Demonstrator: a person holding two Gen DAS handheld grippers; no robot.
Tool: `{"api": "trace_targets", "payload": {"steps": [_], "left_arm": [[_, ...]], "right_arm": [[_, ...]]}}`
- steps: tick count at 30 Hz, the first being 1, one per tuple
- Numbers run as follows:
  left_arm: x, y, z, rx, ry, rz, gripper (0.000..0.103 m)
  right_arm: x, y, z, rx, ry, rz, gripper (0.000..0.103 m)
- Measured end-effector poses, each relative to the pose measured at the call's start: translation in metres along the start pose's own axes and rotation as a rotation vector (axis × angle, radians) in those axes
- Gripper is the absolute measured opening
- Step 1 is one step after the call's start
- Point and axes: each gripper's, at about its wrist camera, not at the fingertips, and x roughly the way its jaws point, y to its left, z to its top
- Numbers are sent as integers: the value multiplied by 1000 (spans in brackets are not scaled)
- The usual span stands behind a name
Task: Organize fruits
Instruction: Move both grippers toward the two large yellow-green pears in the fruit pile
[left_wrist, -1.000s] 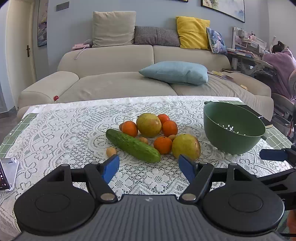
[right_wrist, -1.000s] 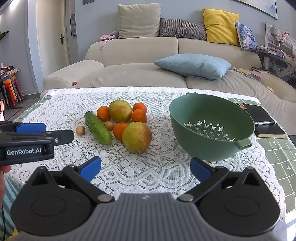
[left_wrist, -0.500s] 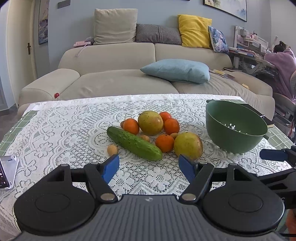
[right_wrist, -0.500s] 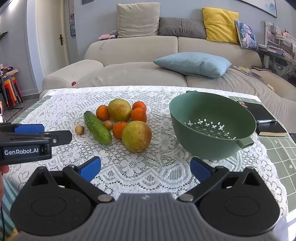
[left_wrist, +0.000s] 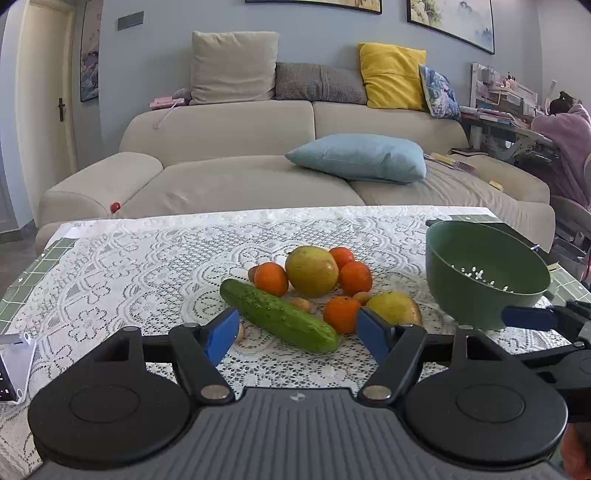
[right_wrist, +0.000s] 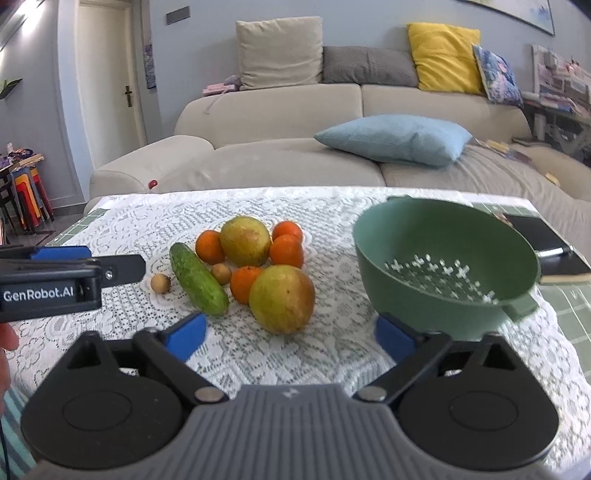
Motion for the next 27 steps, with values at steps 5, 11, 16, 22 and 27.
{"api": "trace_targets", "payload": {"steps": [5, 11, 16, 22, 27], "left_arm": [[14, 8, 0, -23, 44, -21, 73], [39, 17, 9, -37, 73, -58, 66], [62, 18, 22, -31, 69, -149, 68], [89, 11, 32, 110, 89, -202, 68], [115, 14, 39, 198, 102, -276, 77]], "right_arm": [[21, 5, 4, -22, -2, 6, 71], [50, 4, 14, -43, 21, 15, 70], [73, 1, 20, -29, 55, 22, 70], [94, -2, 19, 1, 92, 41, 70], [103, -4, 16, 25, 120, 57, 70]]}}
